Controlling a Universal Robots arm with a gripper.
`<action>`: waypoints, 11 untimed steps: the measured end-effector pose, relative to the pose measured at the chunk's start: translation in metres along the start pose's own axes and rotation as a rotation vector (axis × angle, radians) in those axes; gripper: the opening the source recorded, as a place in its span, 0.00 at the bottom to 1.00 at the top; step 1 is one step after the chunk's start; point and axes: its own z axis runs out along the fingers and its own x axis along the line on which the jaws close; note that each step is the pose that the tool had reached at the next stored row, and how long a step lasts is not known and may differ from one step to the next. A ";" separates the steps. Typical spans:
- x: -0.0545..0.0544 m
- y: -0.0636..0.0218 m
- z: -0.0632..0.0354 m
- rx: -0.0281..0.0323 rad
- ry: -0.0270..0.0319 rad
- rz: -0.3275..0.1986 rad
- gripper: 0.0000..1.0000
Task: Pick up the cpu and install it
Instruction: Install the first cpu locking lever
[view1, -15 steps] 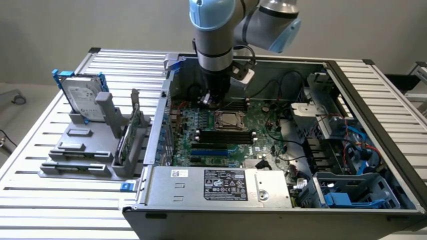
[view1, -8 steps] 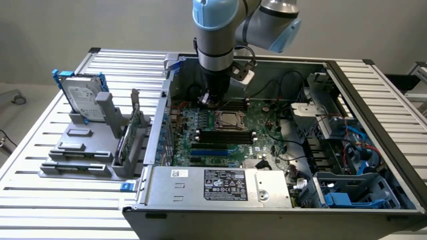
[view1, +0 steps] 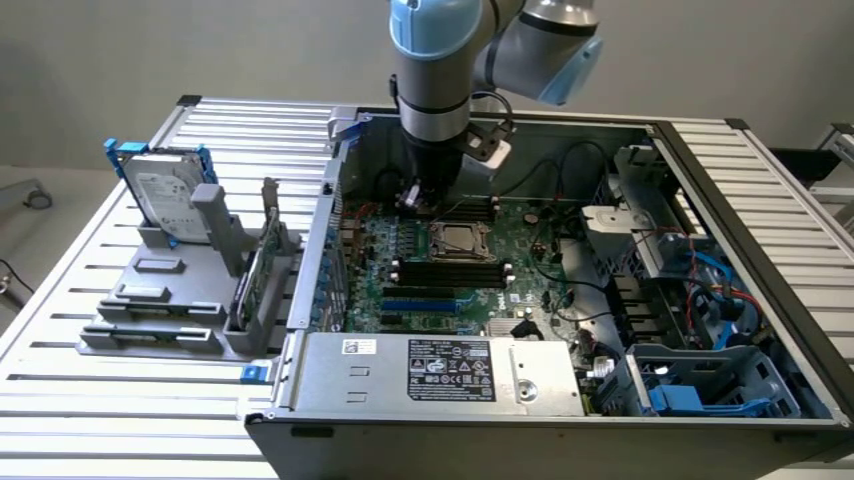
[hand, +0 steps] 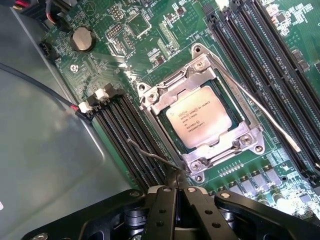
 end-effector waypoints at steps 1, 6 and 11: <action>0.000 0.0004 0.0001 0.0000 0.0001 0.000 0.11; 0.002 0.0023 0.0003 0.0001 0.0000 0.000 0.11; 0.003 0.0048 0.0005 0.0009 -0.0005 0.000 0.11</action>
